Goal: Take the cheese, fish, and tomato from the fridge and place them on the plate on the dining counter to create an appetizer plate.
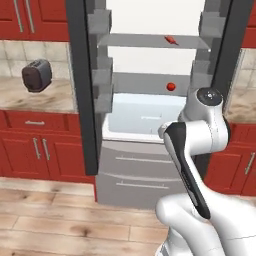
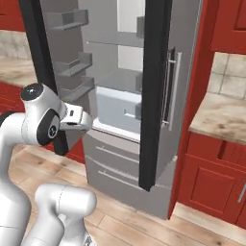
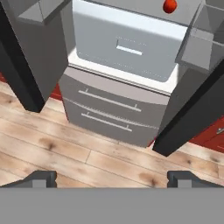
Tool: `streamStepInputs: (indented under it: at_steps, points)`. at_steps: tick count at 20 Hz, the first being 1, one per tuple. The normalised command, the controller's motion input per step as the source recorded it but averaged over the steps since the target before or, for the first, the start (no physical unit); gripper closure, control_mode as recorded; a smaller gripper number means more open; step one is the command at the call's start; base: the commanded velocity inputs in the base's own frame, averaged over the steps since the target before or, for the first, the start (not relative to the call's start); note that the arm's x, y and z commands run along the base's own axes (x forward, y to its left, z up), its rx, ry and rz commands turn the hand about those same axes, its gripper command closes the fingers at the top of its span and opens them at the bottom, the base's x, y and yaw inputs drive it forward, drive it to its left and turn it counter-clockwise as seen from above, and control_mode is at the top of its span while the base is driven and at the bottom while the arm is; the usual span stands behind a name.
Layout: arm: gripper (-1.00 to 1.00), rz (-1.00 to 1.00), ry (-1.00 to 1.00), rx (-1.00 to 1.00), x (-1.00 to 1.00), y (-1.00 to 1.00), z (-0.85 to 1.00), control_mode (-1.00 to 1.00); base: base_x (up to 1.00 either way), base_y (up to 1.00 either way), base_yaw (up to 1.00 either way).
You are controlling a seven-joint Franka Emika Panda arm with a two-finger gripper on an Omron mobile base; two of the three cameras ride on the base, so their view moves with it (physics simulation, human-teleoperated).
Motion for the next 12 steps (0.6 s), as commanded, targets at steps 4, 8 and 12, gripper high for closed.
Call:
streamStepInputs:
  at_steps: [4,8,12]
  points:
    - [-1.0,0.0,0.0,0.0,0.0,0.0,0.0,1.0,0.07,0.45,-0.49]
    - [-1.0,0.0,0.0,0.0,0.0,0.0,0.0,1.0,0.03,0.45,-0.46]
    - [-1.0,0.0,0.0,0.0,0.0,0.0,0.0,1.0,0.18,0.74,-0.43]
